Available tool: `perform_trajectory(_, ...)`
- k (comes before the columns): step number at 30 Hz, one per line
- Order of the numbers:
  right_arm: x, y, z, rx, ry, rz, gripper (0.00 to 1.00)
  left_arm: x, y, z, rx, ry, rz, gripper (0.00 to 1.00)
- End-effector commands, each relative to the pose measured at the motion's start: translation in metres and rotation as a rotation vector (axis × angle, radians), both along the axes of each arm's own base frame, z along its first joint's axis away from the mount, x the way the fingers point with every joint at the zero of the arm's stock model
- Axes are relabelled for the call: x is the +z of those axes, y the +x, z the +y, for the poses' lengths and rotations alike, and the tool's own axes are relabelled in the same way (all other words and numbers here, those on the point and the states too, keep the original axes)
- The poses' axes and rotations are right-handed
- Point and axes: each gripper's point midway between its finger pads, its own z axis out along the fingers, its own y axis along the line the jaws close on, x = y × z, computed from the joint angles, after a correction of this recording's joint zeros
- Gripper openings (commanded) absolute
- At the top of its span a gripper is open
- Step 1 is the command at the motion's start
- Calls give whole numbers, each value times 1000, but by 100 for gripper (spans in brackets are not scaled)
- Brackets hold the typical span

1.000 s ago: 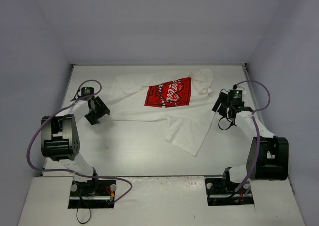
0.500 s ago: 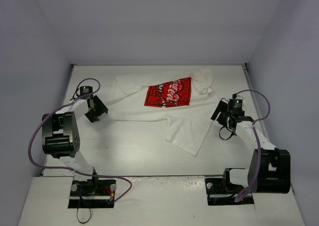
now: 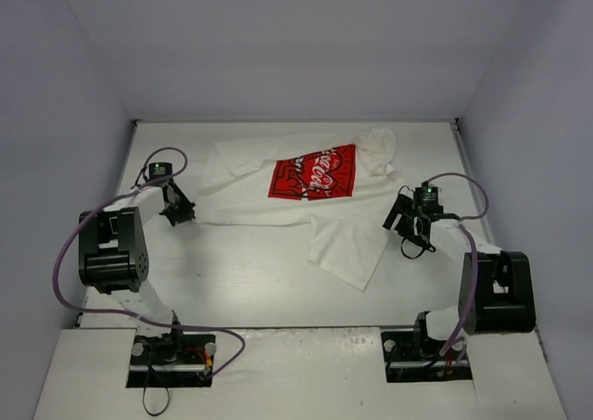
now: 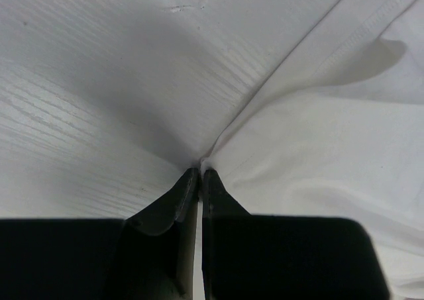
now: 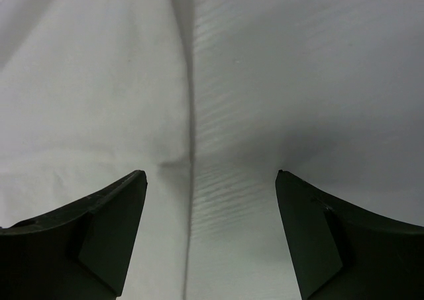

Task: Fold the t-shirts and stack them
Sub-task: Flatten out the tshirt

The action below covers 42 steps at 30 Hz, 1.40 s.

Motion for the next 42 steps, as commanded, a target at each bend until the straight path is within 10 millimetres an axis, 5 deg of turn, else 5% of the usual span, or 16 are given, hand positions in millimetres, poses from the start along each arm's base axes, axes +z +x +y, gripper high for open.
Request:
perform_trajectory(1, 0, 11, 25, 66, 5, -2, 76, 8, 0, -5, -23, -16, -25, 0)
perform_trajectory(9, -20, 10, 31, 43, -24, 49, 70, 12, -1, -7, -30, -24, -34, 0)
perform_trajectory(13, -29, -1, 22, 1, -51, 77, 56, 16, 0, -7, -34, -22, -41, 0)
perform_trajectory(23, -31, -25, 16, -22, -62, 113, 50, 32, 10, -4, -24, -9, -79, 0)
perform_trajectory(29, -31, -21, 8, -23, -88, 114, 9, 41, 19, -4, -29, -12, -104, 0)
perform_trajectory(30, -27, -16, 8, -16, -95, 98, 1, 44, 21, -4, -33, -14, -111, 0)
perform_trajectory(34, 18, 22, 7, 35, -127, -41, 0, 68, 33, -6, -53, -17, -175, 0)
perform_trajectory(39, 108, 60, -1, 74, -191, -232, 0, 143, 50, -2, -57, -21, -331, 0)
perform_trajectory(42, 177, 79, -7, 88, -238, -371, 0, 225, 68, 2, -54, -21, -512, 0)
